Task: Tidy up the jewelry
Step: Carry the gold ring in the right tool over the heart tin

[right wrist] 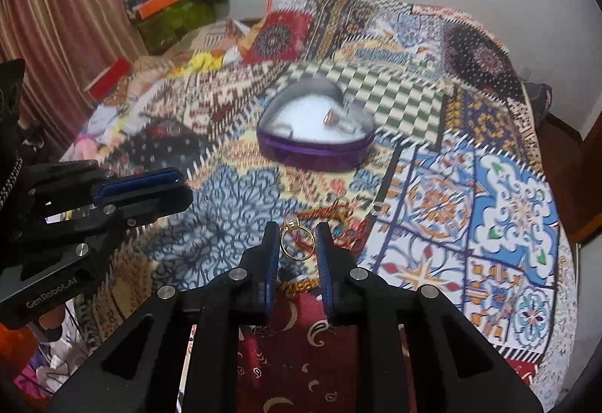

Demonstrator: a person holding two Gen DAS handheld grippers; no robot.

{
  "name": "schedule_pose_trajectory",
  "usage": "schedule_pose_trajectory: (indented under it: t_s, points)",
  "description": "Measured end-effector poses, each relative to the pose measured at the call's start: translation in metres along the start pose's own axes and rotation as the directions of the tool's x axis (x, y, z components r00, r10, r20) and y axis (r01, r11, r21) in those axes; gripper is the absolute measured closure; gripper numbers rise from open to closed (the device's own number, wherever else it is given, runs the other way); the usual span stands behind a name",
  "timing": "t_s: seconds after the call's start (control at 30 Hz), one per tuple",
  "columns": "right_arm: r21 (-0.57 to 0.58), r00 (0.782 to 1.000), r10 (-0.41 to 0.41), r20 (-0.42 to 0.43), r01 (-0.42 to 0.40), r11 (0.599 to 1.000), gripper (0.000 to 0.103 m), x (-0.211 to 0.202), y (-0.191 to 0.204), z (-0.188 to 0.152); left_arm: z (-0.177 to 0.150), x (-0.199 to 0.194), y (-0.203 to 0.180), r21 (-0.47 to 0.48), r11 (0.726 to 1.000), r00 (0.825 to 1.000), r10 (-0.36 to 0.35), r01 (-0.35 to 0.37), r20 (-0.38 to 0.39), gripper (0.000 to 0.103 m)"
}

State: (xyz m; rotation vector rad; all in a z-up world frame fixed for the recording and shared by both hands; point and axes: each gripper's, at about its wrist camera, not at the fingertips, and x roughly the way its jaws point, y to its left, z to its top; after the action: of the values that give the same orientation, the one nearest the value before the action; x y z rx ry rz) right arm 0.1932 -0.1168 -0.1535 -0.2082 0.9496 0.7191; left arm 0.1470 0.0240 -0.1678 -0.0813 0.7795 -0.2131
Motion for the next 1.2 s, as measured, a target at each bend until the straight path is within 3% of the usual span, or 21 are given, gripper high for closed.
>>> schedule_pose_trajectory:
  t_s: [0.33,0.6,0.97,1.2]
  points:
    - [0.036,0.992,-0.003,0.129,-0.002,0.999,0.086,-0.033,-0.009,0.022,0.028,-0.014,-0.001,-0.004,1.0,0.996,0.006,-0.006,0.085,0.095]
    - [0.037,0.981,-0.022,0.195,0.015,0.999,0.086,-0.036,-0.017,0.042,0.051,-0.011,0.001,-0.001,1.0,0.992,0.009,-0.009,0.127,0.095]
    - [0.018,0.985,0.005,0.175,-0.009,1.0,0.086,-0.006,-0.03,0.061,0.079,0.008,0.009,0.01,1.0,0.988,0.006,-0.008,0.154,0.094]
    - [-0.025,0.993,0.04,0.112,-0.037,0.999,0.086,0.024,-0.029,0.071,0.083,0.036,0.022,-0.02,1.0,0.994,-0.012,0.014,0.106,0.095]
